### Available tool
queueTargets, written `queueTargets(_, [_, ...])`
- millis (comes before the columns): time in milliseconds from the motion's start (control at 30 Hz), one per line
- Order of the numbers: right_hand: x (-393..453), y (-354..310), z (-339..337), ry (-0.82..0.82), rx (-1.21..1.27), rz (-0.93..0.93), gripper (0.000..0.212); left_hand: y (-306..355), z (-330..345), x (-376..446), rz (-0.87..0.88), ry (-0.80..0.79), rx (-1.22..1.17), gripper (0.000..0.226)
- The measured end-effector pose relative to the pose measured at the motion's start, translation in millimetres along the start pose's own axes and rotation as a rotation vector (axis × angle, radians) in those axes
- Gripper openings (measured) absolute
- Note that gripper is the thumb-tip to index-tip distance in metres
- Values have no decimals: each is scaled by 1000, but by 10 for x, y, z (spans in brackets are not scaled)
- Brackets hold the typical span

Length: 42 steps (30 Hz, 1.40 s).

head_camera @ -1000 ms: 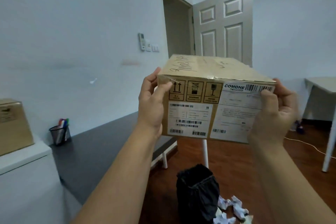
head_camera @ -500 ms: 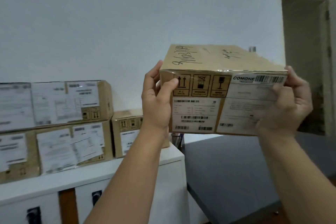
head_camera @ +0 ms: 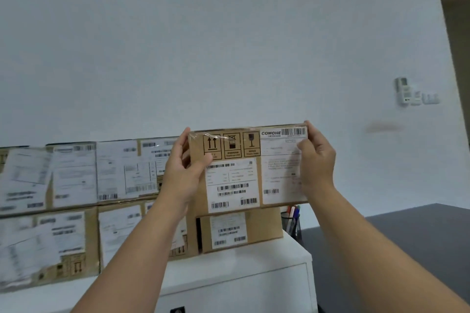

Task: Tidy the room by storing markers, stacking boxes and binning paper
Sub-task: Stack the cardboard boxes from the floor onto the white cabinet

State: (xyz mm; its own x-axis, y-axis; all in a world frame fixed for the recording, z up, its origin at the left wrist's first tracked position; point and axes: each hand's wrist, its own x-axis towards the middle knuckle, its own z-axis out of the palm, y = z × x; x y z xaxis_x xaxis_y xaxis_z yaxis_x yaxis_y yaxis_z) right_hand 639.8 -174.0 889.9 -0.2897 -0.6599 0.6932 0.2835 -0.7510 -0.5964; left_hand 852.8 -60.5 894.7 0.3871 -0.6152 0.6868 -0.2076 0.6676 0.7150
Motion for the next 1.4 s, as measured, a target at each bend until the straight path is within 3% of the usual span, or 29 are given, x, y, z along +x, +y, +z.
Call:
queueTargets(133, [130, 168, 145, -150, -214, 32, 45, -185, -141, 216, -25, -68, 243, 80])
queueTargets(233, [144, 476, 120, -271, -494, 136, 31, -385, -227, 354, 43, 54, 699, 78])
queueTargets(367, [18, 1026, 68, -464, -720, 231, 38, -849, -399, 274, -39, 168, 1114, 70])
queueTargets(467, [20, 1242, 136, -447, -729, 287, 38, -1101, -433, 190, 69, 142, 1209, 63])
queueTargets(567, [66, 1377, 230, -383, -682, 346, 36, -1263, -379, 170, 141, 52, 1336, 74])
queueTargets(700, [89, 1465, 236, -372, -368, 467, 36, -1427, -304, 119, 70, -15, 1409, 88])
queueTargets(867, [169, 1551, 151, -396, -252, 602, 69, -1566, -270, 144, 30, -23, 1426, 88])
queueTargets(1000, [209, 1577, 163, -402, -389, 488, 35, -1594, -282, 231, -3, -23, 1455, 86])
queueTargets(1400, [233, 1572, 245, -313, -417, 517, 24, -1772, -370, 238, 146, -80, 1472, 87])
